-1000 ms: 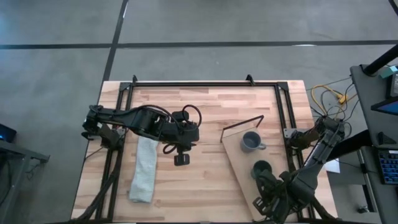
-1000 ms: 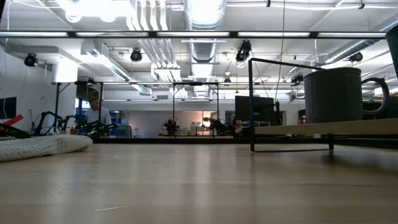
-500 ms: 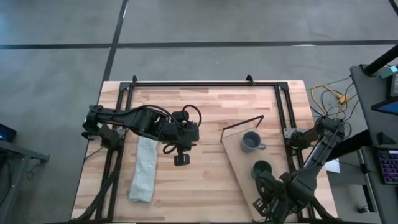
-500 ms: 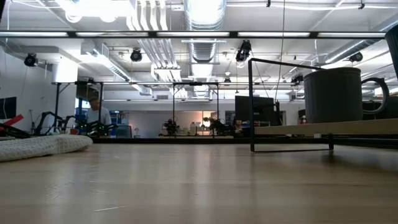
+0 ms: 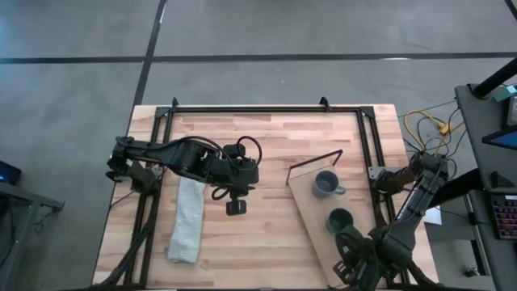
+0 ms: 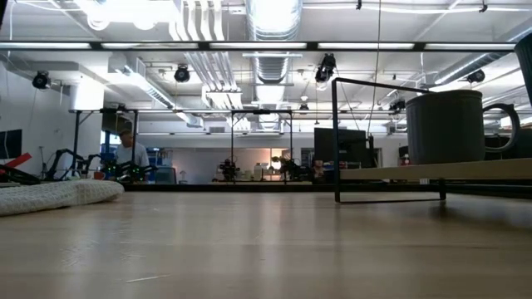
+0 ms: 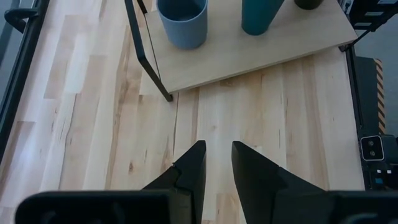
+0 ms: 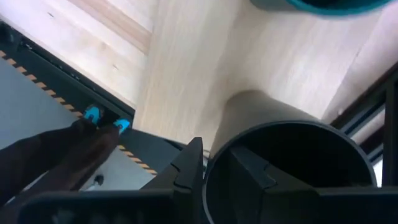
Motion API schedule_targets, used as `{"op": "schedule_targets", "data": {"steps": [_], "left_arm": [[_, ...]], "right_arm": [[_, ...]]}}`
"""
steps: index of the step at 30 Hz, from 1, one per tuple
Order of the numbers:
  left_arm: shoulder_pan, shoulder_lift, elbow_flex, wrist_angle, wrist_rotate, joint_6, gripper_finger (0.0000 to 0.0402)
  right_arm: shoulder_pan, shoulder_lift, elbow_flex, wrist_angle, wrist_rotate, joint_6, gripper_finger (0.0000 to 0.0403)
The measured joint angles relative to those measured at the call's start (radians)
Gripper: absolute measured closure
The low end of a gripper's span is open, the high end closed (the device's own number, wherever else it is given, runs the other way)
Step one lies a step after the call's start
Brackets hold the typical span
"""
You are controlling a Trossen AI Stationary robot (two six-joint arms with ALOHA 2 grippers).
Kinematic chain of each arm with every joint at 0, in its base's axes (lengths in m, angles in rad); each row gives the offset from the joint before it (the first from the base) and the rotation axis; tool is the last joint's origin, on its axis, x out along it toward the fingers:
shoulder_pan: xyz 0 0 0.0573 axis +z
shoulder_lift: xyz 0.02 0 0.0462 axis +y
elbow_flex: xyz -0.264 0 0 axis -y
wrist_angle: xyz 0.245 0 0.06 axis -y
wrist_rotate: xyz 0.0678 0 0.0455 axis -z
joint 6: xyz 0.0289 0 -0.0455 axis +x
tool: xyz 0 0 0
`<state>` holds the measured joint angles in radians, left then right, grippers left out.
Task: Stack small to large cups/mugs on shelf
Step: Put the black cup on the shelf, then return to Home Position
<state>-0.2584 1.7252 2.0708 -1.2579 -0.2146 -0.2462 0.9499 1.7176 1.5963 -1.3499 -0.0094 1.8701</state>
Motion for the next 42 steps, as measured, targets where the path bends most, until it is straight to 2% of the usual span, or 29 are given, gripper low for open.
{"op": "schedule_targets", "data": {"steps": [11, 16, 22, 26, 37, 42], "left_arm": [[0.000, 0.000, 0.000, 0.000, 0.000, 0.000, 0.0338], [0.000, 0.000, 0.000, 0.000, 0.000, 0.000, 0.0338], [0.000, 0.000, 0.000, 0.000, 0.000, 0.000, 0.0338], [0.000, 0.000, 0.000, 0.000, 0.000, -0.002, 0.0338], [0.000, 0.000, 0.000, 0.001, 0.000, -0.009, 0.0338], [0.000, -0.006, 0.013, 0.001, 0.000, -0.010, 0.0338]], "right_arm": [[0.058, 0.000, 0.000, 0.017, -0.001, 0.119, 0.0346], [0.061, 0.000, 0.001, 0.073, 0.002, 0.116, 0.0346], [0.060, 0.000, 0.001, 0.071, 0.016, 0.098, 0.0350], [0.060, -0.001, -0.001, 0.060, 0.061, 0.084, 0.0351], [0.058, -0.002, 0.000, 0.047, 0.063, 0.082, 0.0351], [0.058, -0.004, 0.057, 0.023, 0.067, 0.051, 0.0351]]}}
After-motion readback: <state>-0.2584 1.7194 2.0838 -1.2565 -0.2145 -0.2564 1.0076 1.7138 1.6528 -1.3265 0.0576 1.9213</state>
